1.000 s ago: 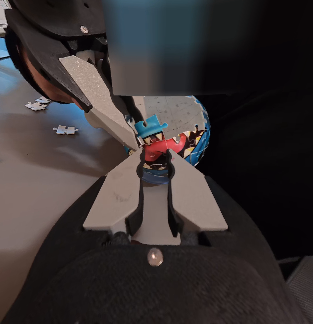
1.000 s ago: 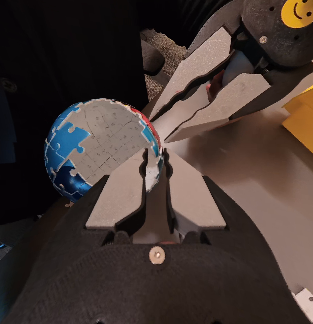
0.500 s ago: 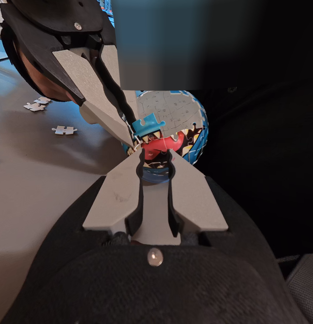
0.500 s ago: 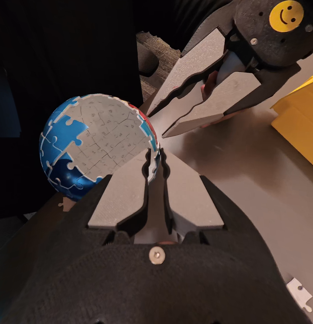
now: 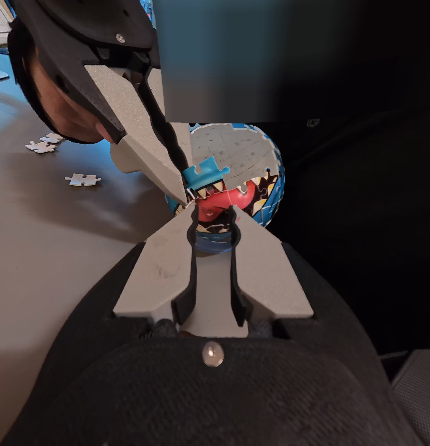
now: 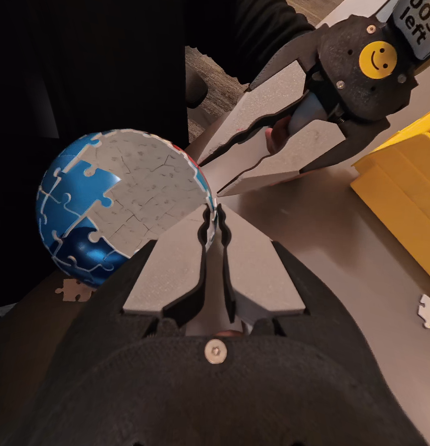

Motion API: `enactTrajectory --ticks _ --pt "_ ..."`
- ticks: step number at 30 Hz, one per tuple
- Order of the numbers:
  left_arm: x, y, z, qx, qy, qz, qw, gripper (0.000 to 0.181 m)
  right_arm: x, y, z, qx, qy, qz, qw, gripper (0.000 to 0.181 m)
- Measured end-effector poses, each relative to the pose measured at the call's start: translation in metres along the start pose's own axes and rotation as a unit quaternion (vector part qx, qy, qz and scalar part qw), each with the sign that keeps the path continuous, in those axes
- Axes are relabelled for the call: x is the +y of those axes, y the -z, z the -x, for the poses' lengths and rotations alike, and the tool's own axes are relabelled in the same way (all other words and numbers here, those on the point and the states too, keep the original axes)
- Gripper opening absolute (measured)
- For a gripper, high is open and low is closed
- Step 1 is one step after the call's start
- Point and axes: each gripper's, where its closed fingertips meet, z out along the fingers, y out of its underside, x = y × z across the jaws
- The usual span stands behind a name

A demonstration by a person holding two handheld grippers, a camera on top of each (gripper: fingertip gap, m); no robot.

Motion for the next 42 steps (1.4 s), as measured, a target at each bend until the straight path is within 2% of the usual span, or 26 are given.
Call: enactTrajectory --ticks 16,18,20,23,36,42 --pt "-0.0002 -0.0001 -0.0033 0.000 0.000 -0.006 1.000 0.023 -0.0055 -0.0034 0.0006 0.011 0.049 -0.003 0.999 0.002" --pt "0.0003 0.0001 -0.0030 -0.001 0.001 -0.006 1.000 0.023 -0.0070 -0.0025 0.0018 0.006 0.052 -0.008 0.999 0.003" --pt "0.0013 0.0001 -0.0029 0.000 0.003 -0.005 1.000 0.022 -0.0087 -0.0021 0.0044 -0.006 0.049 -0.014 0.999 0.011" --pt "0.0015 0.0000 -0.0035 0.001 0.003 -0.005 1.000 0.023 -0.0067 -0.0036 0.0012 0.003 0.055 -0.005 0.998 0.005" --pt "0.0037 0.0001 -0.0043 0.003 0.003 -0.001 1.000 0.023 -0.0032 0.0002 -0.0024 0.000 0.039 -0.007 0.999 0.008" --pt "0.0031 -0.0001 -0.0048 0.003 0.003 -0.001 1.000 0.023 -0.0033 0.0000 -0.0017 0.001 0.037 -0.011 0.999 0.003"
